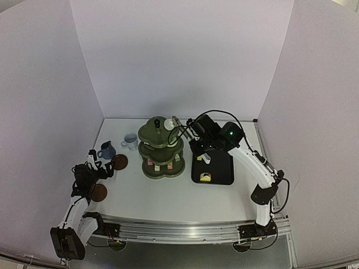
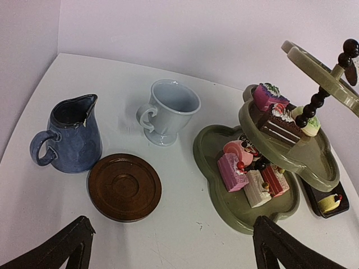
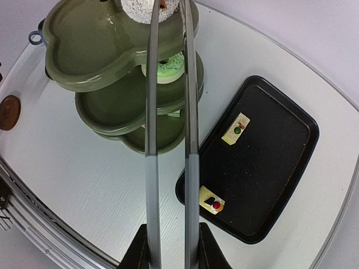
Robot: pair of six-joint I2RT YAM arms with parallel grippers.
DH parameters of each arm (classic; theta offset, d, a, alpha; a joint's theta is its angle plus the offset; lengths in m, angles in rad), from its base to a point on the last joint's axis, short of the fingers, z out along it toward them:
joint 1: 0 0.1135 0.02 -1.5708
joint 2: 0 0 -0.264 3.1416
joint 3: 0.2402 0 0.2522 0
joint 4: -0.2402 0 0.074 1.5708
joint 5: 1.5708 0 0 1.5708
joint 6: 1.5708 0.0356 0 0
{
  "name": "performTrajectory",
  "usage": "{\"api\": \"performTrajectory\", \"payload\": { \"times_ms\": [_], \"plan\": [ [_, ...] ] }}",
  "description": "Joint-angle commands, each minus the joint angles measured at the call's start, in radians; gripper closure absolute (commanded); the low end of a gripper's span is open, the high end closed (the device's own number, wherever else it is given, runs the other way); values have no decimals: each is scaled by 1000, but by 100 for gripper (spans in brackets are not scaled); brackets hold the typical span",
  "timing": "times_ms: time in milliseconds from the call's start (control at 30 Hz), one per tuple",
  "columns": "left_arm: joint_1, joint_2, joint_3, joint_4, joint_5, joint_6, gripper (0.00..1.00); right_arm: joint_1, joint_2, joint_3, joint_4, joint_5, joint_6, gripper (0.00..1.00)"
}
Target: Serve the afternoon tea
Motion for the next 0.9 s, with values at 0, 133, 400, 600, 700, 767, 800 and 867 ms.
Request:
{"api": "performTrajectory", "payload": {
  "times_ms": [0,133,400,600,700,767,800,867],
  "plan": [
    [5,-4,6,26,6,-8,0,16,36,26,-110,42,-22,100],
    [5,-5,8,25,6,-8,0,21,50,51,-118,48,-32,97],
    [5,-4,7,28,6,-9,0,23,44,60,-120,59,-28,79],
    [5,-4,8,27,7,-10,0,22,36,74,-116,70,-23,76],
    [5,-3,6,28,8,-10,0,23,29,81,-111,77,-19,76],
    [5,-4,6,28,7,-10,0,23,19,80,-103,76,-18,76],
    [5,-4,5,28,7,-10,0,22,16,80,-100,74,-17,75],
    [5,-3,5,29,7,-10,0,22,13,79,-96,69,-18,75]
  ]
}}
